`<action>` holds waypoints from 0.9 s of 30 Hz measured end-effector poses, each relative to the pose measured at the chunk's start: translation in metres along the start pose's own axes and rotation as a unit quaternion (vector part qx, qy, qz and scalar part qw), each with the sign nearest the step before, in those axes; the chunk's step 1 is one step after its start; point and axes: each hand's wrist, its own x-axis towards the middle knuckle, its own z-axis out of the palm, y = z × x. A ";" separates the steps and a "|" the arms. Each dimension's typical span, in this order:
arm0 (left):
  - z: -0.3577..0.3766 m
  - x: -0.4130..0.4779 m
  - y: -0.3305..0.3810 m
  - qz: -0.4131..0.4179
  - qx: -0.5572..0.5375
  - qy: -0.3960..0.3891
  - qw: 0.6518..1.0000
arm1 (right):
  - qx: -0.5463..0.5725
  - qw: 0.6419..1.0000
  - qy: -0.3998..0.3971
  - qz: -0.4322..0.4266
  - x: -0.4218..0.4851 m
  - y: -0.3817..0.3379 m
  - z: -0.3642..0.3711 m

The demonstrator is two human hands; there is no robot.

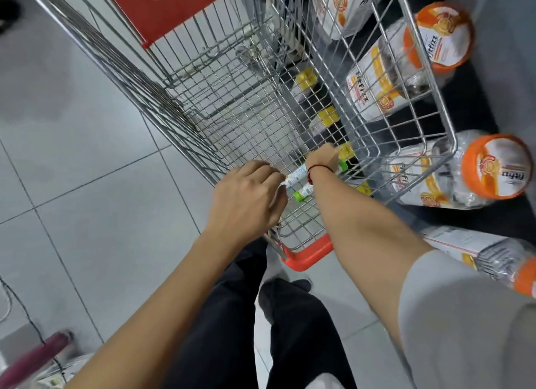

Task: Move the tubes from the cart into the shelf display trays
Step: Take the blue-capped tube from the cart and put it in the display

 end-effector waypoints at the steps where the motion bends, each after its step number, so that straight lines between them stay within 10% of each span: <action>1: -0.001 0.000 0.000 -0.001 0.001 -0.002 1.000 | 0.011 1.000 -0.002 0.006 0.000 0.001 -0.002; 18: -0.007 0.001 0.002 0.008 0.002 -0.028 1.000 | 0.154 0.977 -0.021 -0.144 -0.064 -0.025 -0.139; 27: -0.027 0.030 0.038 0.056 -0.041 -0.011 0.997 | 0.166 0.954 0.108 -0.227 -0.139 0.016 -0.266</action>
